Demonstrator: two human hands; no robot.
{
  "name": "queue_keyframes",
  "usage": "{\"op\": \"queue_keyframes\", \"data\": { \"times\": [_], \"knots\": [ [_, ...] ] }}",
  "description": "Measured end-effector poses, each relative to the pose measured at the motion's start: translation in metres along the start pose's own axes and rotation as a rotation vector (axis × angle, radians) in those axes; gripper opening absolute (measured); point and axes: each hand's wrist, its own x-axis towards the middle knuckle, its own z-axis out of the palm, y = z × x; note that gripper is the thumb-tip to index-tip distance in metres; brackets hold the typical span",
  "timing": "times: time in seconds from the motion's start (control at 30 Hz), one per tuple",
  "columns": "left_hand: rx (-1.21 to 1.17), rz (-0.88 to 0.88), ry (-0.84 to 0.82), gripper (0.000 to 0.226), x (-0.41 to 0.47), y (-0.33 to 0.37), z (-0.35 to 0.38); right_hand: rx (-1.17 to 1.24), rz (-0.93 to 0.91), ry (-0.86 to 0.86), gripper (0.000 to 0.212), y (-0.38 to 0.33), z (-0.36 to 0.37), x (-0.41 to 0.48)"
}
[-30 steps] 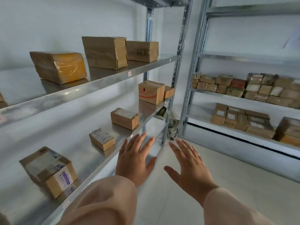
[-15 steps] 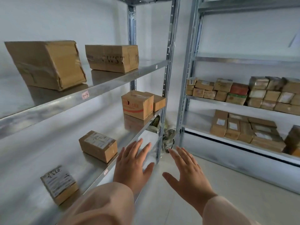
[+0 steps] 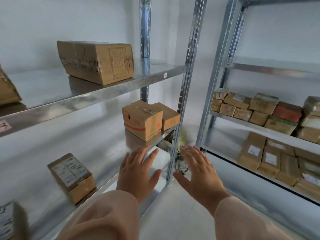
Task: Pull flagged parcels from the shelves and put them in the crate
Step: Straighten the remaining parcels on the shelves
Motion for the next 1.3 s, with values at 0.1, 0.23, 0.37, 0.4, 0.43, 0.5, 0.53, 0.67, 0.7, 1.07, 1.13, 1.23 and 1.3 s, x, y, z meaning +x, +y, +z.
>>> {"op": "queue_keyframes", "data": {
  "times": [0.1, 0.23, 0.37, 0.4, 0.43, 0.5, 0.53, 0.67, 0.7, 1.07, 1.13, 1.23, 1.3],
  "knots": [
    [0.008, -0.032, 0.005, 0.058, 0.035, -0.009, 0.019, 0.018, -0.007, -0.024, 0.081, 0.019, 0.015, 0.038],
    [-0.014, -0.095, 0.000, 0.058, 0.083, -0.028, 0.051, 0.036, 0.001, -0.070, 0.079, 0.039, 0.040, 0.094],
    [-0.053, -0.167, -0.031, 0.058, 0.126, -0.047, 0.079, 0.064, -0.018, -0.134, 0.078, 0.050, 0.063, 0.149],
    [-0.065, -0.179, -0.036, 0.058, 0.136, -0.052, 0.084, 0.082, -0.013, -0.141, 0.078, 0.053, 0.067, 0.163],
    [-0.073, -0.186, -0.036, 0.058, 0.146, -0.057, 0.088, 0.102, -0.002, -0.142, 0.078, 0.056, 0.071, 0.177],
    [-0.079, -0.206, -0.031, 0.057, 0.169, -0.069, 0.095, 0.147, 0.025, -0.139, 0.079, 0.061, 0.080, 0.203],
    [-0.081, -0.230, -0.033, 0.057, 0.180, -0.075, 0.098, 0.170, 0.033, -0.148, 0.079, 0.063, 0.085, 0.213],
    [-0.107, -0.297, -0.032, 0.062, 0.210, -0.085, 0.109, 0.262, 0.002, -0.211, 0.076, 0.073, 0.107, 0.245],
    [-0.106, -0.315, -0.049, 0.063, 0.215, -0.085, 0.112, 0.278, -0.004, -0.215, 0.076, 0.076, 0.110, 0.255],
    [-0.182, -0.648, -0.029, 0.060, 0.262, -0.092, 0.155, 0.504, -0.054, -0.354, 0.070, 0.108, 0.148, 0.398],
    [-0.221, -0.731, -0.004, 0.061, 0.273, -0.092, 0.162, 0.562, -0.061, -0.390, 0.067, 0.111, 0.155, 0.421],
    [-0.286, -0.853, -0.010, 0.066, 0.287, -0.091, 0.171, 0.534, -0.111, -0.428, 0.064, 0.116, 0.169, 0.444],
    [-0.342, -0.905, -0.018, 0.072, 0.292, -0.088, 0.177, 0.535, -0.151, -0.488, 0.065, 0.120, 0.177, 0.453]
  ]
}}
